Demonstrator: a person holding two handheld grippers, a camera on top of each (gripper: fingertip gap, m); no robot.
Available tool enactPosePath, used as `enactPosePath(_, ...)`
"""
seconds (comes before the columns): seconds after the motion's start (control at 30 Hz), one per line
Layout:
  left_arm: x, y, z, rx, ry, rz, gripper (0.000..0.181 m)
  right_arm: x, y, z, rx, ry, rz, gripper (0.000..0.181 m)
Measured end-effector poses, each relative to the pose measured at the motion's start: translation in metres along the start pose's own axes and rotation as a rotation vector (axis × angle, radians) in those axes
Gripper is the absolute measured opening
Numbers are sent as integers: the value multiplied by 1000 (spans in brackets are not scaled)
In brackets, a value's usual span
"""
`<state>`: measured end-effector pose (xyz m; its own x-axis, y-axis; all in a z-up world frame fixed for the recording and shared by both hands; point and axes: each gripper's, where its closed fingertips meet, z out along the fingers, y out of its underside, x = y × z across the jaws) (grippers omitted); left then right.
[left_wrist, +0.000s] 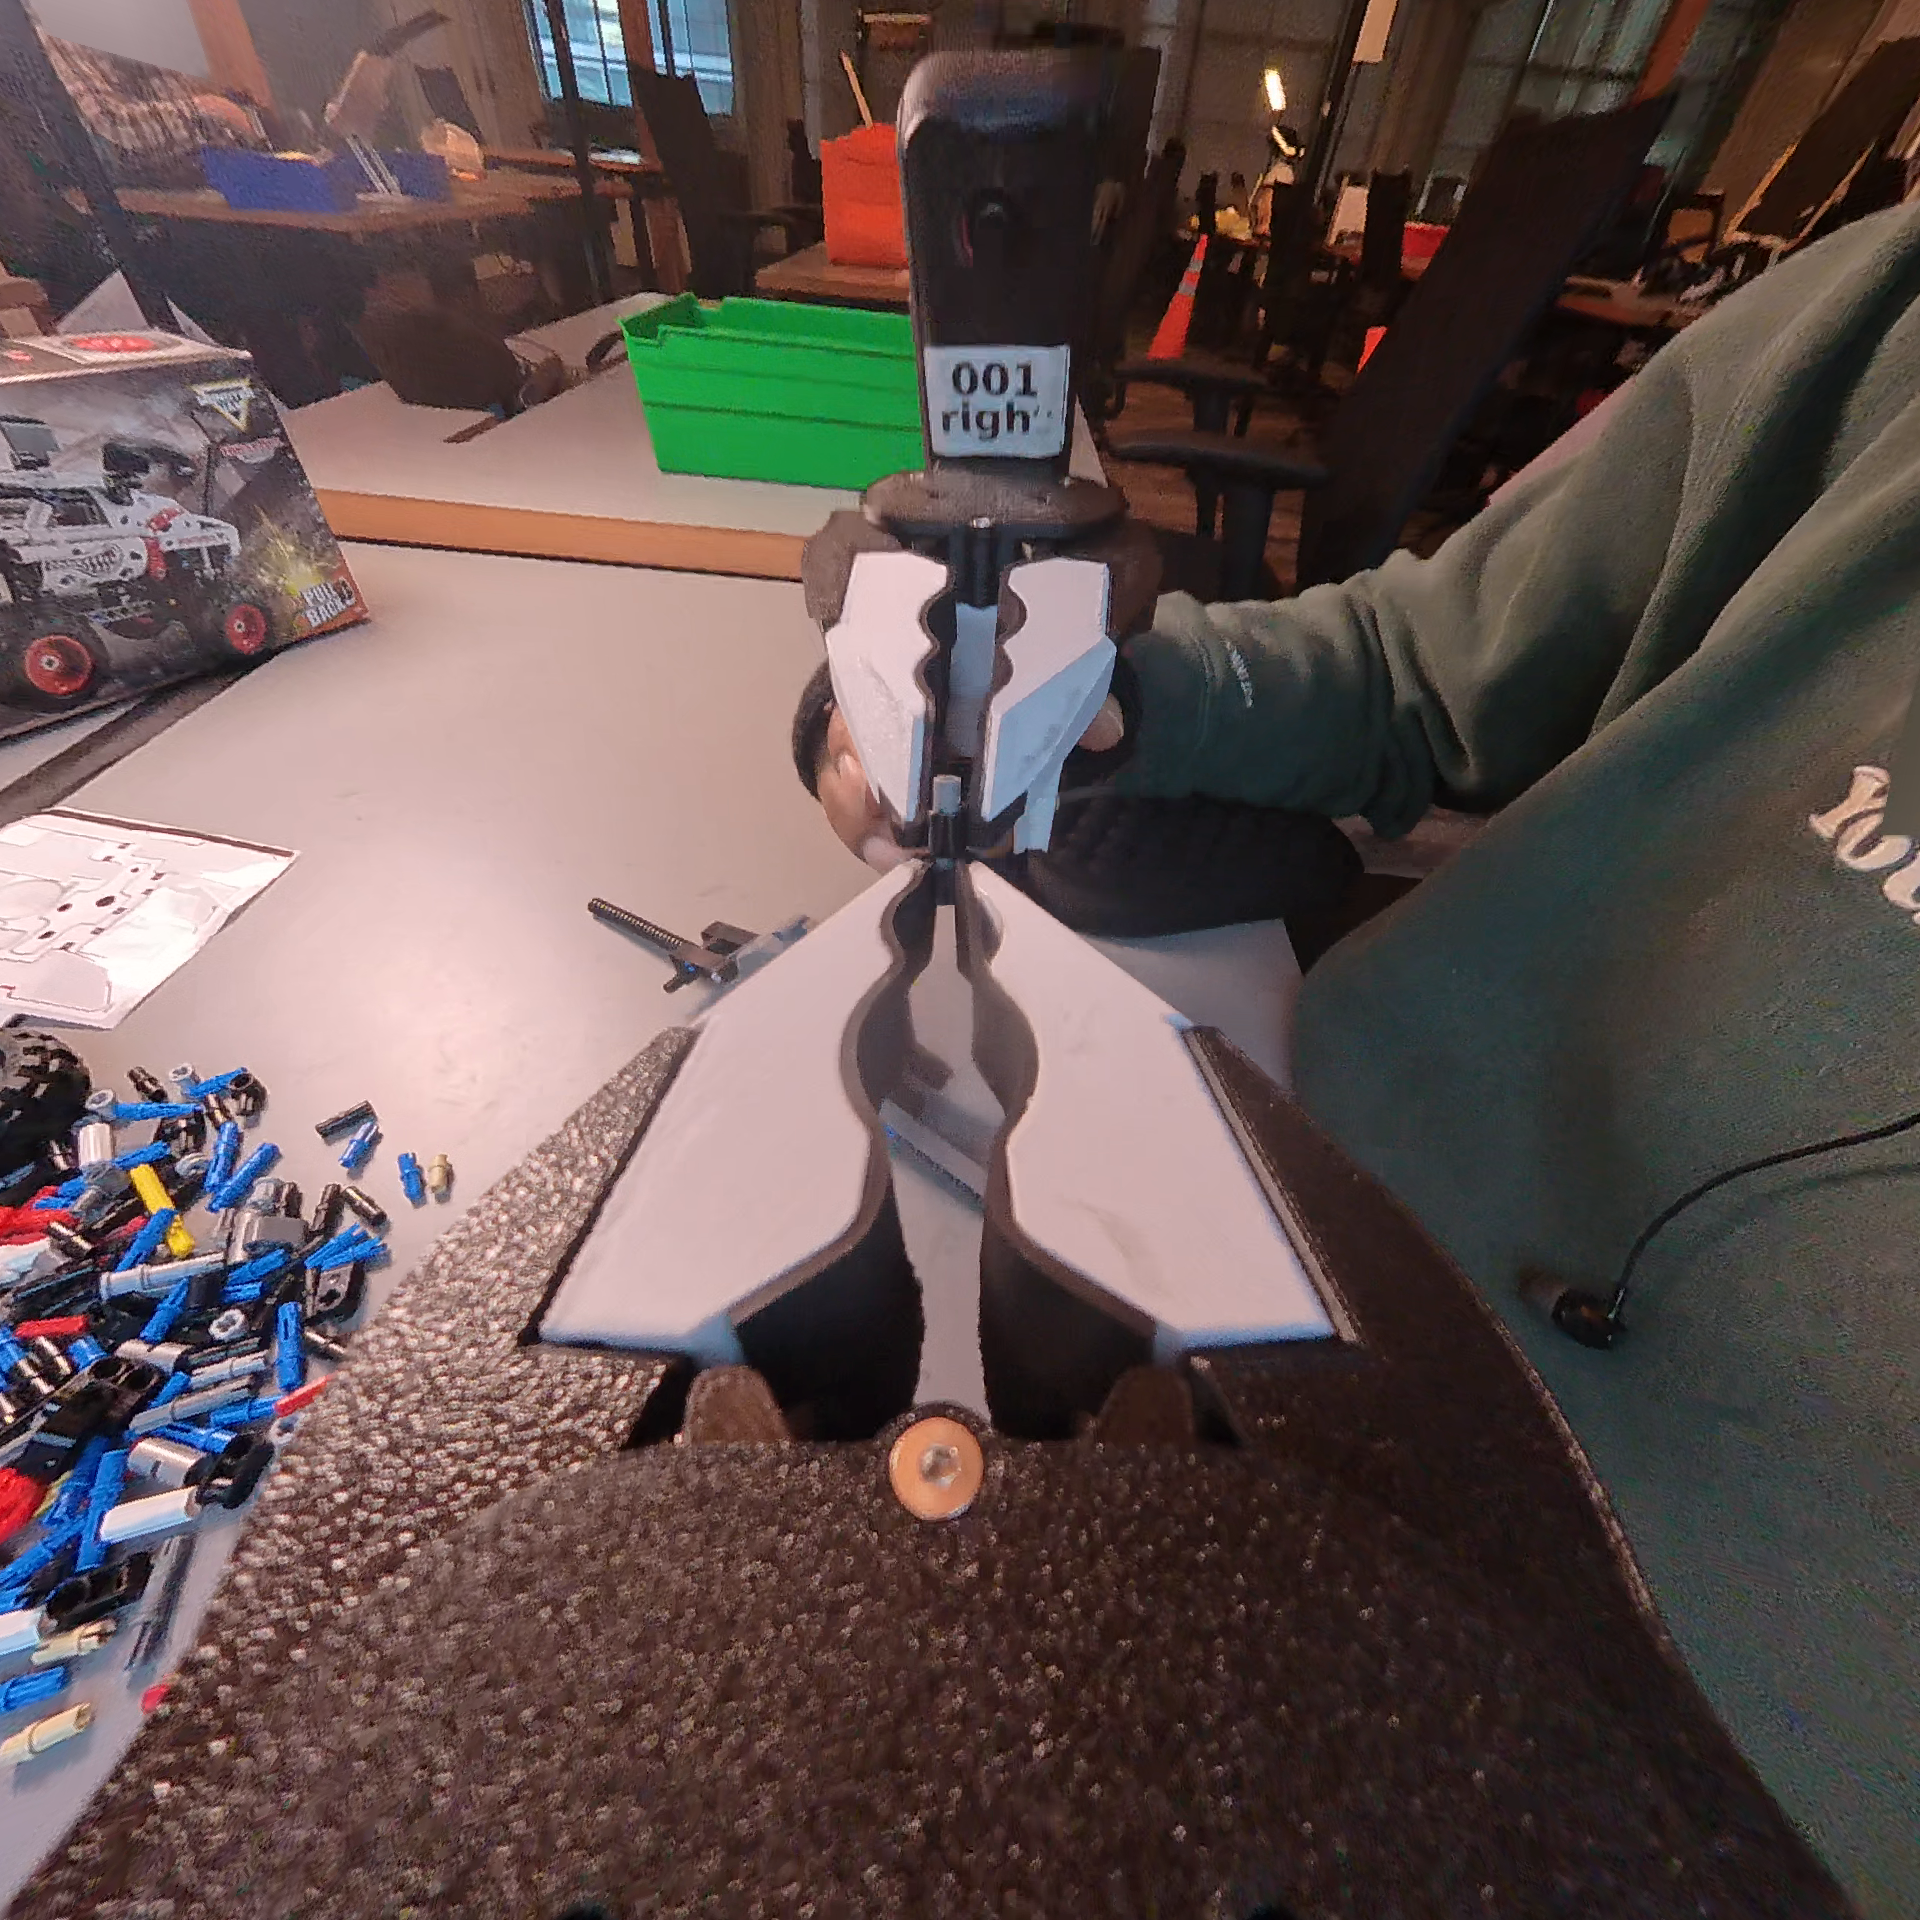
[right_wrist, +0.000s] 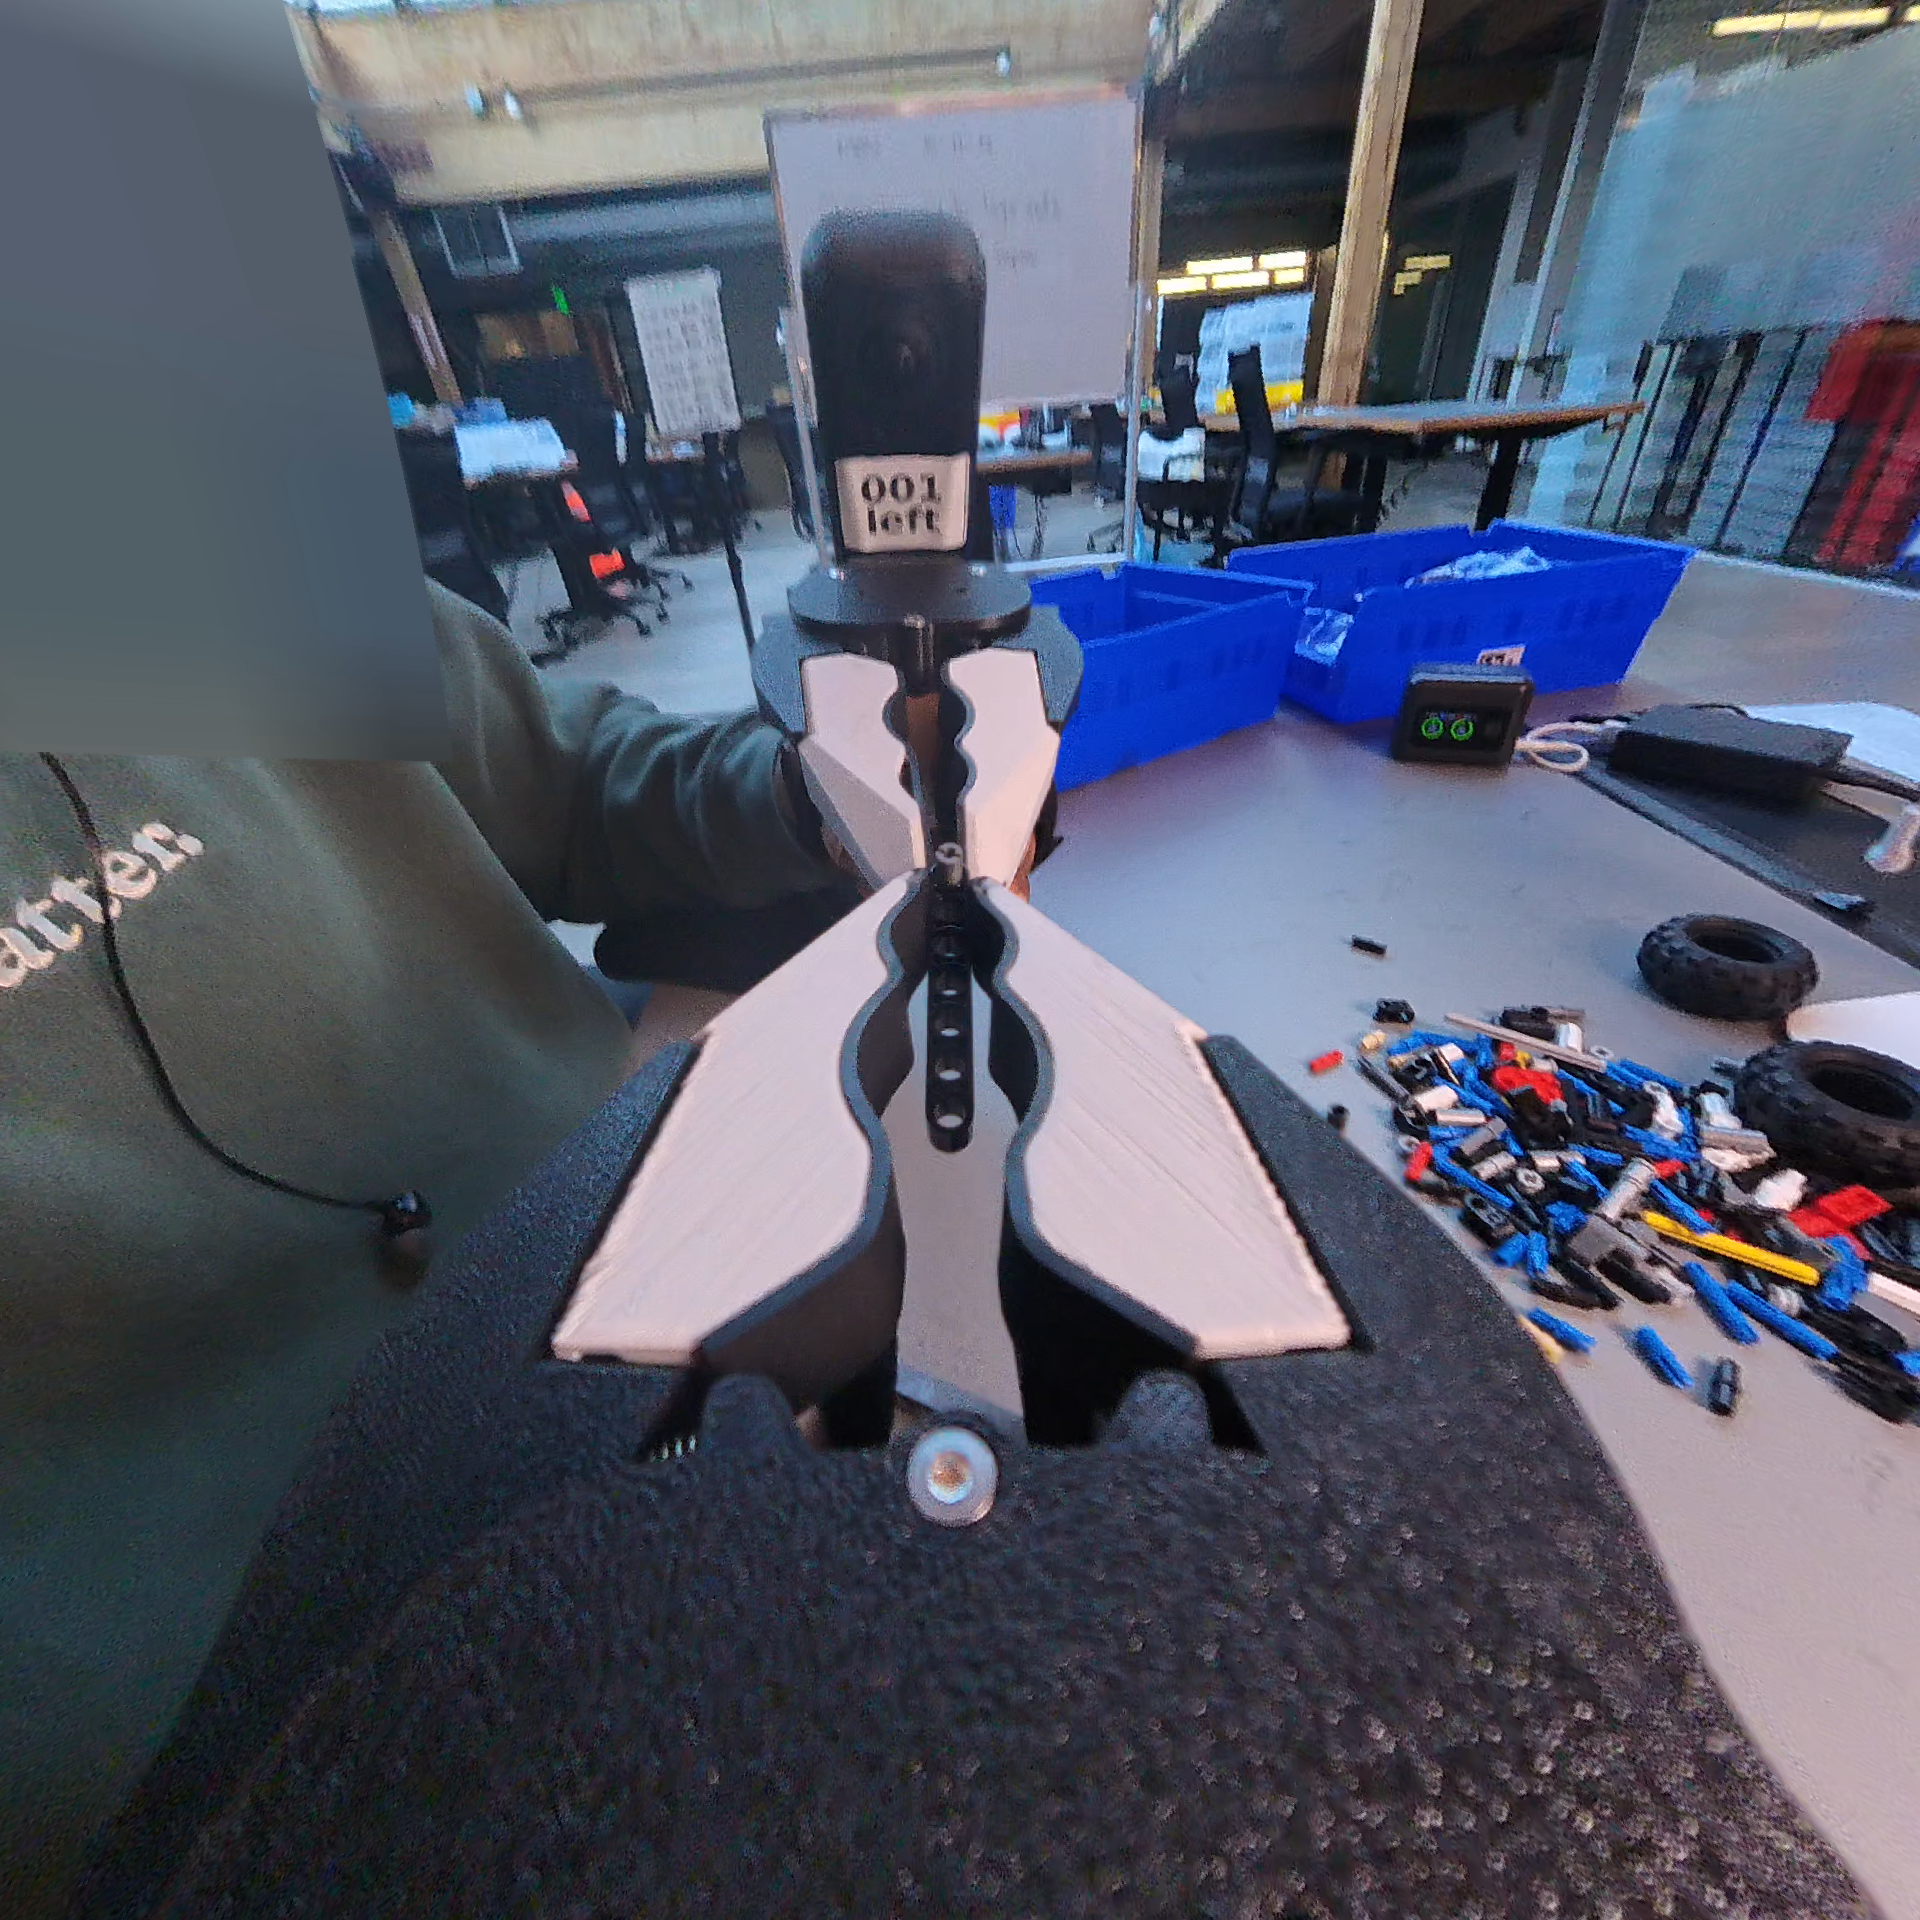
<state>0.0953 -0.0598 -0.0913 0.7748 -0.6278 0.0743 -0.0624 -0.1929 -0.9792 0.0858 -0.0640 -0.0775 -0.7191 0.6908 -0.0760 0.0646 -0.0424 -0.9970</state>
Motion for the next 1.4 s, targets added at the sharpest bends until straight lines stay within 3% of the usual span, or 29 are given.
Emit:
enactPosePath(0.33, -2, -7, -3, 85, 37, -89, 2, 4, -12, -1, 214, -64, 131, 4)
enactPosePath(0.67, -2, -13, -9, 104, 36, -85, 2, 4, -19, 2, 248, -70, 122, 4)
enactPosePath(1.0, -6, 10, -5, -47, -19, 38, 2, 6, 13, 5, -68, -5, -118, 7)
enactPosePath(1.2, -5, 12, -5, -68, -31, 62, 2, 5, 16, 5, -122, -20, -50, 6)
enactPosePath(1.27, 1, 2, -6, -18, -3, 37, 3, -1, 3, 4, -35, -22, -59, 6)
enactPosePath(1.33, 7, -8, -7, 48, 50, -29, 2, -6, -11, 2, 125, -73, 59, 4)
enactPosePath(1.4, 1, -6, -5, 79, 60, -81, 3, 2, -10, 1, 193, -75, 141, 4)
